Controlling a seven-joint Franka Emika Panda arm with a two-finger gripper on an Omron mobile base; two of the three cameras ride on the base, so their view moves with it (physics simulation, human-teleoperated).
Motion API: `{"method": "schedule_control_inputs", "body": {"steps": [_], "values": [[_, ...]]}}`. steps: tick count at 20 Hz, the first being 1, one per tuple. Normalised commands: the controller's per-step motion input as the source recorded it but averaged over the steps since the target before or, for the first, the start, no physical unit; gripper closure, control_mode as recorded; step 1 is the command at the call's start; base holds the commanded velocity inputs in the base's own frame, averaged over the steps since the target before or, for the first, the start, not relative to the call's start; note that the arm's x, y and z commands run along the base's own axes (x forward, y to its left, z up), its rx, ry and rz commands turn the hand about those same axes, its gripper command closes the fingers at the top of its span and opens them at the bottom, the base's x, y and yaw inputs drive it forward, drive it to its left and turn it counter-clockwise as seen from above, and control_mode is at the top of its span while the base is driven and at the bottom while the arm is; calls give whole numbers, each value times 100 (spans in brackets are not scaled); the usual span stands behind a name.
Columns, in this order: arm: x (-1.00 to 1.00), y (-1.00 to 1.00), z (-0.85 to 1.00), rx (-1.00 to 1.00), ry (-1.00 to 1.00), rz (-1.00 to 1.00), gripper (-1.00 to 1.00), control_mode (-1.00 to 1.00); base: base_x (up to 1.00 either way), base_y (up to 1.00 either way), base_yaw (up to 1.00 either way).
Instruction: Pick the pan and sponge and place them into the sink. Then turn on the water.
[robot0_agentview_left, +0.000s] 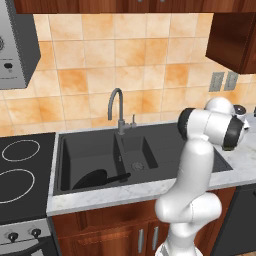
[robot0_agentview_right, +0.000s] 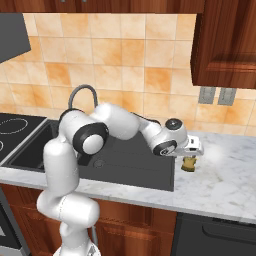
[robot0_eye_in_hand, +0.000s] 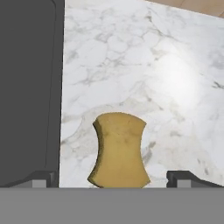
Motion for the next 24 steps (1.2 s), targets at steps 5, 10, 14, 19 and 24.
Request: {"method": "schedule_control_inputs", "body": {"steps": [5, 10, 14, 19, 24], "values": [[16, -16, -7, 3, 0, 0, -100, -100, 0, 0, 0], [8, 0, -21, 4, 0, 0, -100, -100, 0, 0, 0], [0, 0, -28, 5, 0, 0, -100, -100, 0, 0, 0], [0, 0, -24, 4, 0, 0, -100, -100, 0, 0, 0], [7, 0, -18, 1, 0, 0, -100, -100, 0, 0, 0]]}}
